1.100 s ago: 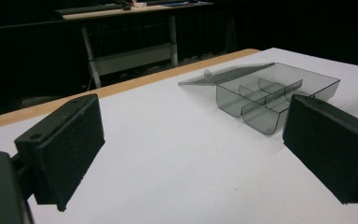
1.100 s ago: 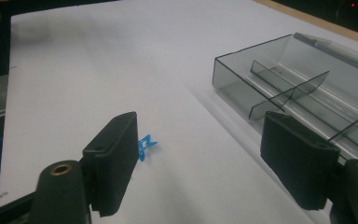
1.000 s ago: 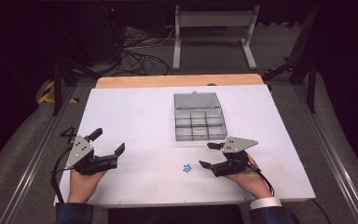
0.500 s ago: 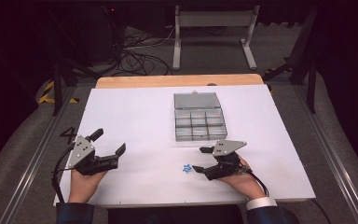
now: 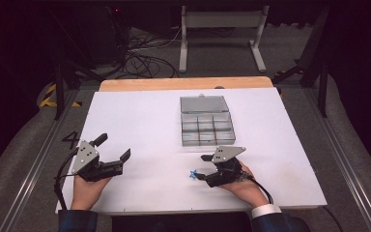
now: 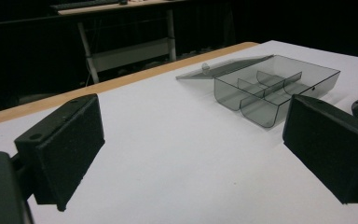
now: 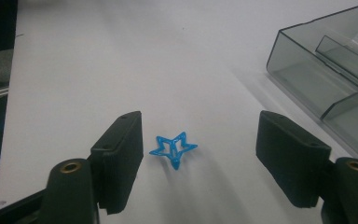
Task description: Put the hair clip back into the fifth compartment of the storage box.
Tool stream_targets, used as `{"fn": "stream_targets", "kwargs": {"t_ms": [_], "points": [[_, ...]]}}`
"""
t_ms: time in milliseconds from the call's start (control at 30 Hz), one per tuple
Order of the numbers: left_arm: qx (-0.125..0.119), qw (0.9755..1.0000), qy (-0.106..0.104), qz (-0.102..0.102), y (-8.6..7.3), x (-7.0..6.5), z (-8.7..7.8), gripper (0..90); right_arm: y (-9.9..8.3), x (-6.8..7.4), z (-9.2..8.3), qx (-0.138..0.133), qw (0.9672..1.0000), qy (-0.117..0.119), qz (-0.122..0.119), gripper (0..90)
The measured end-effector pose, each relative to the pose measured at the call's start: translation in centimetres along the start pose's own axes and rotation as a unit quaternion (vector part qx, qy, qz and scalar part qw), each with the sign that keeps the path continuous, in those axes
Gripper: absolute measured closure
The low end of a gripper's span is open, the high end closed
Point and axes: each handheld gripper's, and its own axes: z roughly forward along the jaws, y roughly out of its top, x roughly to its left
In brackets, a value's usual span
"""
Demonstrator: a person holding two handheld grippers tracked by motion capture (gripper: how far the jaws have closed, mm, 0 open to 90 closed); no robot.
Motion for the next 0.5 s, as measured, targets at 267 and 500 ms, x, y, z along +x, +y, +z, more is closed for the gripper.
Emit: {"fn": "stream_targets", "kwargs": {"t_ms": [267, 500], "points": [[0.003, 1.0000, -0.002, 0.000, -0.1, -0.1, 0.1, 5.7, 0.1, 0.3, 0.9, 0.018, 0.9997, 0.015, -0.006, 34.7], [0.004, 1.0000, -0.002, 0.000, -0.1, 0.0, 0.1, 5.7, 0.0, 0.7, 1.7, 0.040, 0.9989, 0.025, -0.009, 37.0]]}}
